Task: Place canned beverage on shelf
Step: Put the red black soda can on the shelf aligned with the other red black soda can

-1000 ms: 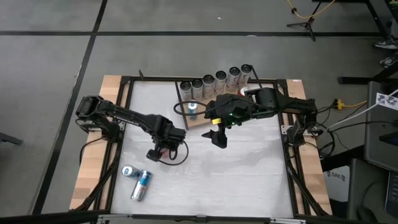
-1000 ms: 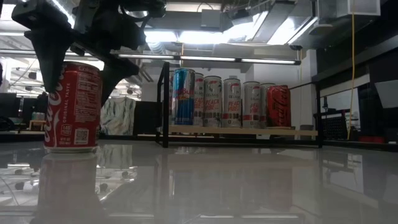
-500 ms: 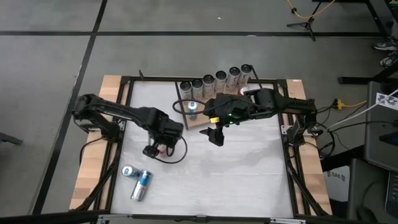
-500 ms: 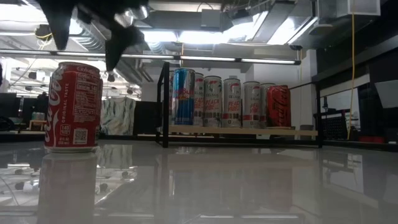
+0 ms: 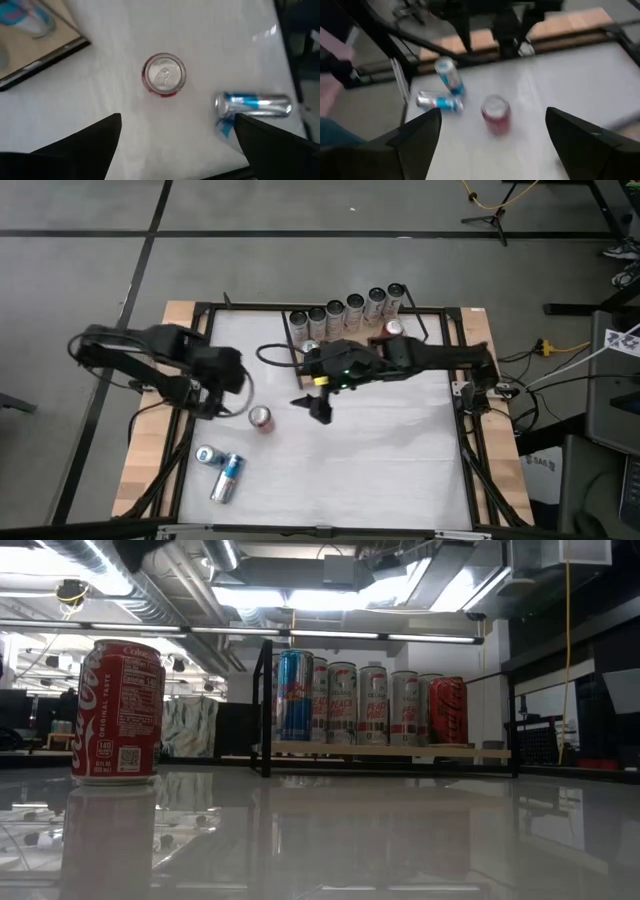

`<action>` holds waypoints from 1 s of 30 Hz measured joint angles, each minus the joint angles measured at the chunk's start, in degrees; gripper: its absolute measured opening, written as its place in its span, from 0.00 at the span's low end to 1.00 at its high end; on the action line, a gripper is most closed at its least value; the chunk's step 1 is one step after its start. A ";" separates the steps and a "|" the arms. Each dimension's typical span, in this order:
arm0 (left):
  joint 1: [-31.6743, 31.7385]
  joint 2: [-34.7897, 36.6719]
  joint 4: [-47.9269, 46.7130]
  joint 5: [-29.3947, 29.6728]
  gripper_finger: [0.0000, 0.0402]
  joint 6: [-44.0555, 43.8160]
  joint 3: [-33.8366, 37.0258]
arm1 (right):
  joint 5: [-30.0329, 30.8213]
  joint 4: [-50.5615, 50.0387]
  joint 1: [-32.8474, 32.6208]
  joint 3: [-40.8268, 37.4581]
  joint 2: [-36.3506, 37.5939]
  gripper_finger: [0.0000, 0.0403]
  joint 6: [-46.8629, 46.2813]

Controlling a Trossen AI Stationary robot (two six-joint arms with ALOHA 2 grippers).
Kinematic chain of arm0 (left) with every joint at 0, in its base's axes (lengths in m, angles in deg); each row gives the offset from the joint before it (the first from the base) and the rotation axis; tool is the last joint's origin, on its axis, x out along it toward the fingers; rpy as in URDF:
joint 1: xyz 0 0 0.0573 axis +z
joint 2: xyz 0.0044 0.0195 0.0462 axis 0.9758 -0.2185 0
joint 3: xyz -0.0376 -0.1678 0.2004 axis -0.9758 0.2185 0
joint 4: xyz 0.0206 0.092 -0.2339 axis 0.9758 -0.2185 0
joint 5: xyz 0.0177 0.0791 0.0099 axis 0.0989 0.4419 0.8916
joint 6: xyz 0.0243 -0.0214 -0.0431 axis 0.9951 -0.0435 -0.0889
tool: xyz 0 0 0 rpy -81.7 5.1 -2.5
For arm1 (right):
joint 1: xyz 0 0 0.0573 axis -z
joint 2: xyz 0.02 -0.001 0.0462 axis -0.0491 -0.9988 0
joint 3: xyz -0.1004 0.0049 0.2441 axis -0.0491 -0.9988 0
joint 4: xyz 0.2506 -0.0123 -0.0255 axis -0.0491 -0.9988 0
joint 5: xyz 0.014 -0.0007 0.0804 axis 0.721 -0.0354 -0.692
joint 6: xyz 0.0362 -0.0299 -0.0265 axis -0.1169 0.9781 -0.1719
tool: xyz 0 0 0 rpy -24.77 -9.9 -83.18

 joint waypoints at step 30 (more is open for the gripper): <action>0.00 21.30 0.14 10.90 0.94 -9.91 0.02 | 21.67 28.35 -4.88 -0.13 -24.98 0.86 -6.16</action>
